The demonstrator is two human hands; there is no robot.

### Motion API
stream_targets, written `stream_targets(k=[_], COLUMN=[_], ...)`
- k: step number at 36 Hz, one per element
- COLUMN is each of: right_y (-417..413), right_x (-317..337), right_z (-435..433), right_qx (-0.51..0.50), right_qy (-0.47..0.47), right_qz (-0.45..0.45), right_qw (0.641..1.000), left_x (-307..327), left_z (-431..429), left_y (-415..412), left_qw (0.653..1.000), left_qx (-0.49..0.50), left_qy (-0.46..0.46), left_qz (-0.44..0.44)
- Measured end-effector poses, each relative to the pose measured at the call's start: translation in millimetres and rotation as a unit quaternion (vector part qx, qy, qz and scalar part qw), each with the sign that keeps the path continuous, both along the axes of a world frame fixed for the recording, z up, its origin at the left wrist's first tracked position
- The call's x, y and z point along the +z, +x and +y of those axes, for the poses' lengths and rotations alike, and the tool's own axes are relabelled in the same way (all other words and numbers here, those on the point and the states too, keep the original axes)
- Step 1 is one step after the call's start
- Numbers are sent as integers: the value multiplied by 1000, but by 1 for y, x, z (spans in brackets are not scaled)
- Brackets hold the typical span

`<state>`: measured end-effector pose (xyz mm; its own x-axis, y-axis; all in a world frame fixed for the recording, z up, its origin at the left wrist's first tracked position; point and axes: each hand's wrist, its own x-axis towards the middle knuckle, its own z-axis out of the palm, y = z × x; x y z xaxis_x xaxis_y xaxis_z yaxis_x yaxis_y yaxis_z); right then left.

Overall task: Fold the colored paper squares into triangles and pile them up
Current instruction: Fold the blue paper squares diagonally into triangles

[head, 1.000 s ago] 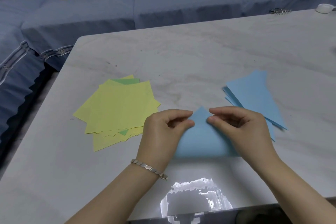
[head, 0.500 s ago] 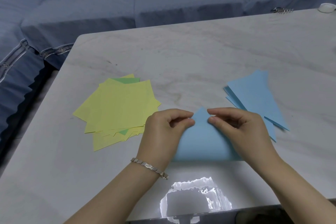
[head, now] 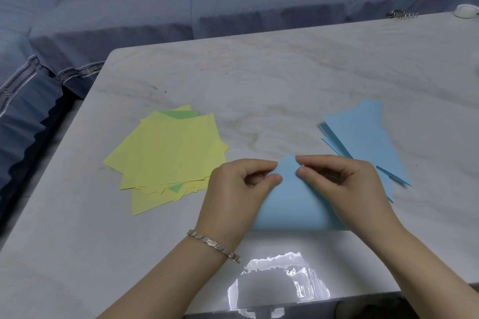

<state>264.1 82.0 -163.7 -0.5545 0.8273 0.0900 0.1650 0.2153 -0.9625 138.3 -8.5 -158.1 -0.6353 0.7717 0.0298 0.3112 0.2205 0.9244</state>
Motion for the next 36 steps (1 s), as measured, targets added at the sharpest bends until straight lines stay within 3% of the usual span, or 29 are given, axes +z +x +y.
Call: stream_targets(k=[16, 24, 27, 31, 36], right_y=[2, -10, -18, -26, -22], right_x=[-1, -17, -32, -49, -76], right_z=[4, 23, 32, 26, 9], right_qx=[26, 20, 10, 50, 164], right_qy=[14, 29, 101, 319, 360], right_qz=[-5, -80, -162, -211, -261], right_qw=[1000, 996, 982, 923, 881], left_x=[-2, -20, -35, -54, -69], left_z=[3, 21, 36, 53, 61], left_y=[3, -5, -12, -24, -32], left_qw=[1000, 999, 998, 996, 994], left_qx=[5, 10, 13, 33, 56], left_qy=[4, -16, -41, -69, -93], left_qz=[-4, -28, -41, -36, -21])
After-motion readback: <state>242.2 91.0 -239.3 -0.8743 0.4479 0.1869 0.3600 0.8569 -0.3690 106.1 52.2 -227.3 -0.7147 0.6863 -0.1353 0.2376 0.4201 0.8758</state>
